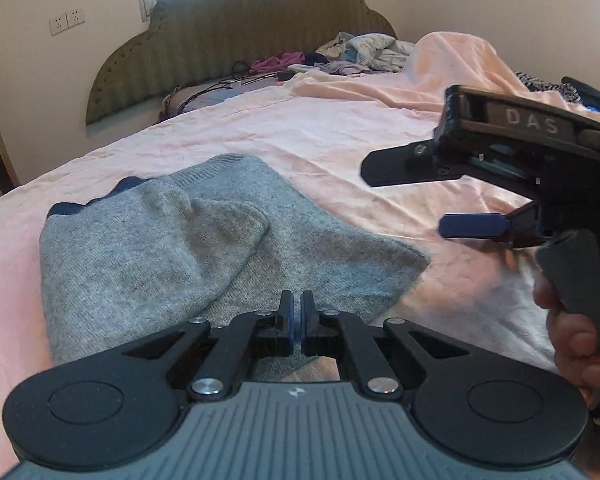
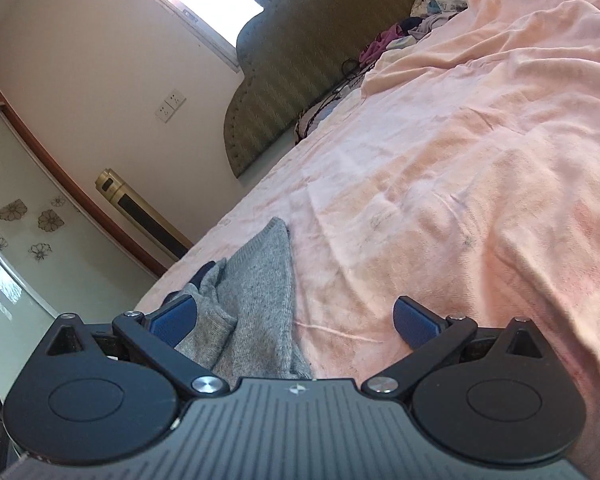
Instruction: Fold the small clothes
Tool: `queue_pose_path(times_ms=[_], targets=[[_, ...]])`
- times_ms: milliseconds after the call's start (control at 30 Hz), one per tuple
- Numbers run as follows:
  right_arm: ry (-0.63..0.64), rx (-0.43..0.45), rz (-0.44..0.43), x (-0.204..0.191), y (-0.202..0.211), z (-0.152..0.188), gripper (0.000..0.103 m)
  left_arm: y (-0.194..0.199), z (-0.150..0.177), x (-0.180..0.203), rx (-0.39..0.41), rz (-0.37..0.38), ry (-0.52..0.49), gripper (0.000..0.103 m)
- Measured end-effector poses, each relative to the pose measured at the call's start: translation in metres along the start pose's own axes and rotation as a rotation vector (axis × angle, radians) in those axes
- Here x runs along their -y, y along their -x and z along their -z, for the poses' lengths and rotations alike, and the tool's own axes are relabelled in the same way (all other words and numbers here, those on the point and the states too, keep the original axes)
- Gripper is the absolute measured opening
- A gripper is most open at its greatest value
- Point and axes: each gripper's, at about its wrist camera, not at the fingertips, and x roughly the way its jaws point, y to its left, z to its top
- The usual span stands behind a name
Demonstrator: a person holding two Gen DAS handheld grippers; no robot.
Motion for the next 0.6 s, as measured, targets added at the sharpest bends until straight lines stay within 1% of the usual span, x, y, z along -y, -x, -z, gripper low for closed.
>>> queue_pose_path(times_ms=[33,100,133,200,233,267,300,333,367,467,533,600], targets=[[0.021,-0.033,-0.005,-0.006,-0.002,-0.004,0.103,0.009,0.001,-0.003,0.018,0.013,0.017,0.003],[0.074,-0.103,-0.08,-0.024,-0.008,-0.017,0.103,0.028,0.004,-0.01,0.061,0.046,0.074,0.005],[0.074,-0.146,-0.119,-0.033,-0.013,-0.024,0.103,0.035,0.007,-0.013,0.072,0.057,0.1,0.008],[-0.004,-0.296,-0.208,-0.043,-0.037,-0.038,0.103,0.048,0.015,-0.019,0.096,0.051,0.147,0.023],[-0.066,-0.369,-0.249,-0.044,-0.052,-0.042,0.103,0.053,0.017,-0.023,0.104,0.03,0.163,0.043],[-0.131,-0.435,-0.267,-0.043,-0.068,-0.044,0.1,0.057,0.019,-0.027,0.11,0.01,0.178,0.07],[-0.177,-0.48,-0.263,-0.044,-0.083,-0.045,0.094,0.062,0.022,-0.032,0.124,-0.013,0.195,0.079],[-0.187,-0.502,-0.264,-0.048,-0.094,-0.045,0.089,0.067,0.026,-0.037,0.146,-0.037,0.207,0.082],[-0.185,-0.514,-0.264,-0.051,-0.103,-0.046,0.088,0.072,0.028,-0.042,0.158,-0.06,0.213,0.082],[-0.188,-0.54,-0.192,-0.056,-0.13,-0.045,0.088,0.077,0.031,-0.059,0.146,-0.101,0.249,0.082],[-0.197,-0.553,-0.145,-0.055,-0.14,-0.043,0.082,0.077,0.034,-0.07,0.135,-0.116,0.288,0.082],[-0.201,-0.553,-0.149,-0.056,-0.144,-0.04,0.082,0.078,0.039,-0.079,0.12,-0.129,0.331,0.082]])
